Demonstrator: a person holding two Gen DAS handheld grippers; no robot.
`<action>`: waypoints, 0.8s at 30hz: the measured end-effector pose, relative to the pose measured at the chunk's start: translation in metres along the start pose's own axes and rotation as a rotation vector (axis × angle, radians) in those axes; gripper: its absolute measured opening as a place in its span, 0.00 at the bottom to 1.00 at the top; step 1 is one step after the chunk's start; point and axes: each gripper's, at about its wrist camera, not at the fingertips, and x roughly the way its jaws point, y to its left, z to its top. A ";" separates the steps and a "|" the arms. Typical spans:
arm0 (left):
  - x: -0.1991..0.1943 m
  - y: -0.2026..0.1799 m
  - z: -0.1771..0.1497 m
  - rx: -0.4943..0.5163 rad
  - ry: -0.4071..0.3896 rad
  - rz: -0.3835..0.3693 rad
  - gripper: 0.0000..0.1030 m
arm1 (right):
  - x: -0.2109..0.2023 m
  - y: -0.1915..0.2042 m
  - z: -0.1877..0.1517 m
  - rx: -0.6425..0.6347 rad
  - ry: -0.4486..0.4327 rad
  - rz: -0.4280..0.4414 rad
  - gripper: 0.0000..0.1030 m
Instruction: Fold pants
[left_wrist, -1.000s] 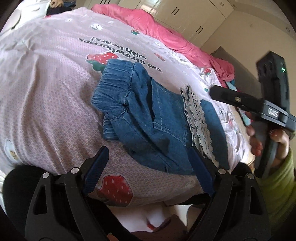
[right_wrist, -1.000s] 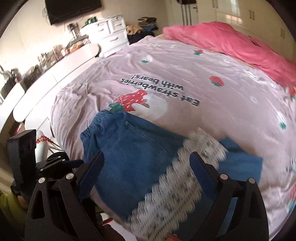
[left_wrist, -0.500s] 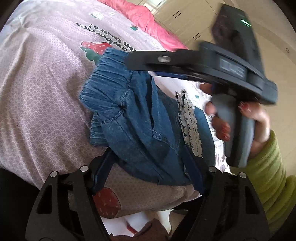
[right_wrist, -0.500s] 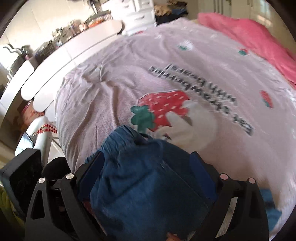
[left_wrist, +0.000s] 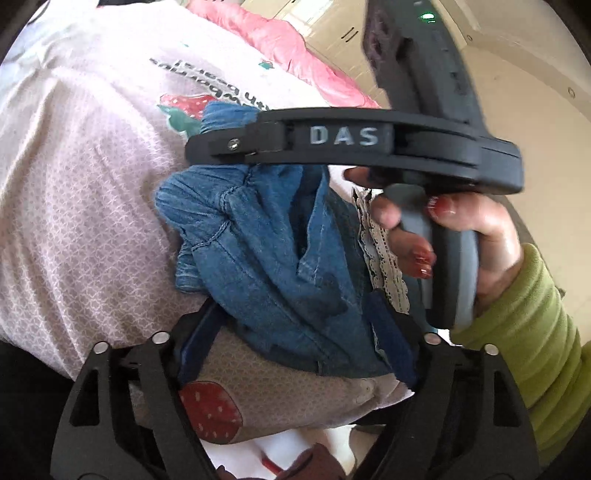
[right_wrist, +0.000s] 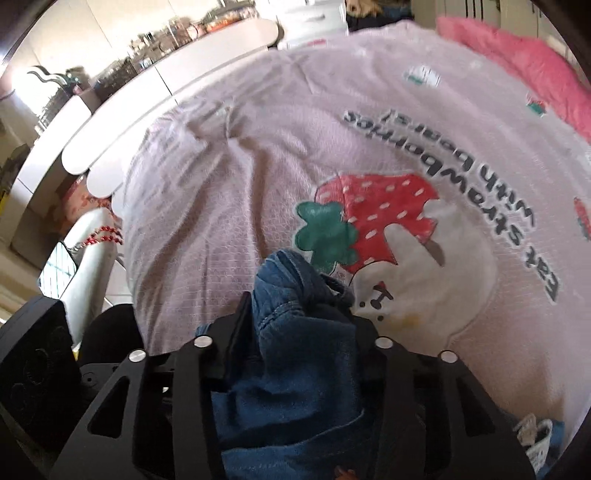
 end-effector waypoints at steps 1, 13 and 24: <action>0.000 -0.003 0.000 0.004 -0.001 0.006 0.73 | -0.006 0.000 -0.002 0.000 -0.015 0.002 0.34; 0.011 -0.060 0.012 0.062 0.001 -0.032 0.68 | -0.103 -0.035 -0.041 0.077 -0.193 0.084 0.31; 0.036 -0.124 0.014 0.150 0.009 -0.002 0.68 | -0.157 -0.070 -0.089 0.110 -0.313 0.098 0.38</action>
